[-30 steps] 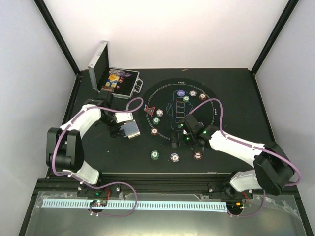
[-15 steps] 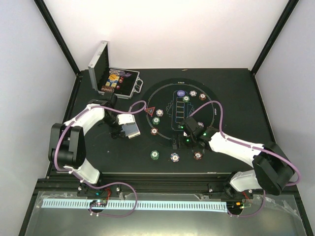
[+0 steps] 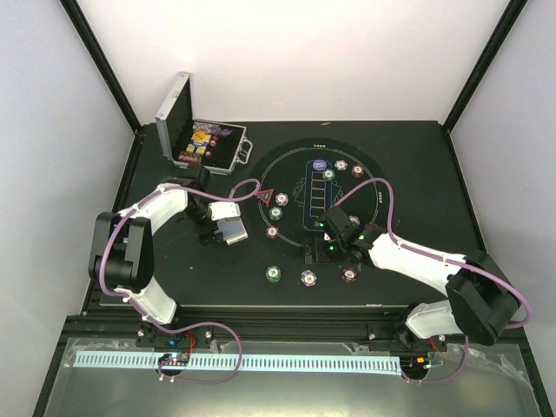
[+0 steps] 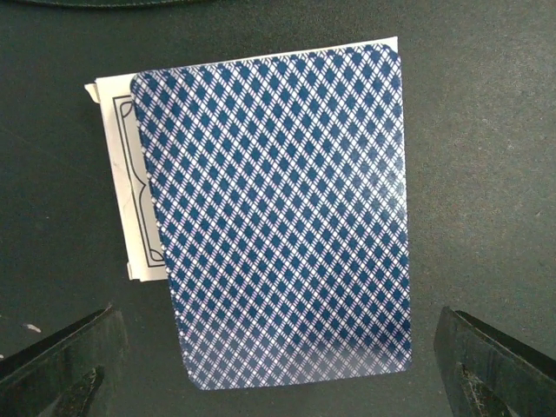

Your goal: Distribute texas hold em gaming equipment

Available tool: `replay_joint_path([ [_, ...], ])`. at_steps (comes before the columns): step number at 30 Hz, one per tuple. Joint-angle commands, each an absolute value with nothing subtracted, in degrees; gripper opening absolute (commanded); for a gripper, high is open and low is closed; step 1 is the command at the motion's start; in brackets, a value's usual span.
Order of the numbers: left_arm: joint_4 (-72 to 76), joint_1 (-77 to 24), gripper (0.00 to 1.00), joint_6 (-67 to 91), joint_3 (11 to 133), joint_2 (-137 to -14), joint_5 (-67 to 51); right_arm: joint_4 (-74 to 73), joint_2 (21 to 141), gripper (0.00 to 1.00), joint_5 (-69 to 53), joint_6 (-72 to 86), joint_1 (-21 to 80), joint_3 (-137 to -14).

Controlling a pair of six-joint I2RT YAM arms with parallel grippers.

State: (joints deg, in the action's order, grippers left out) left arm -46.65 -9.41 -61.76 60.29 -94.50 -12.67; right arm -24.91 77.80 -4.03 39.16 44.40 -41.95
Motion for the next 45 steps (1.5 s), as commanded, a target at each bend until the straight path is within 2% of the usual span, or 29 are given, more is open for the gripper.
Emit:
replay_joint_path([
  [1, -44.60, -9.64, 0.99, -61.37, 59.41, -95.18, -12.69, -25.54, 76.40, 1.00, -3.88, 39.53, 44.94, -41.92],
  [45, -39.31, -9.76, 0.99, -60.43, 57.75, -100.97, -10.91, -26.45, 77.34, 1.00, -3.17, 40.17, 45.34, -42.45],
])
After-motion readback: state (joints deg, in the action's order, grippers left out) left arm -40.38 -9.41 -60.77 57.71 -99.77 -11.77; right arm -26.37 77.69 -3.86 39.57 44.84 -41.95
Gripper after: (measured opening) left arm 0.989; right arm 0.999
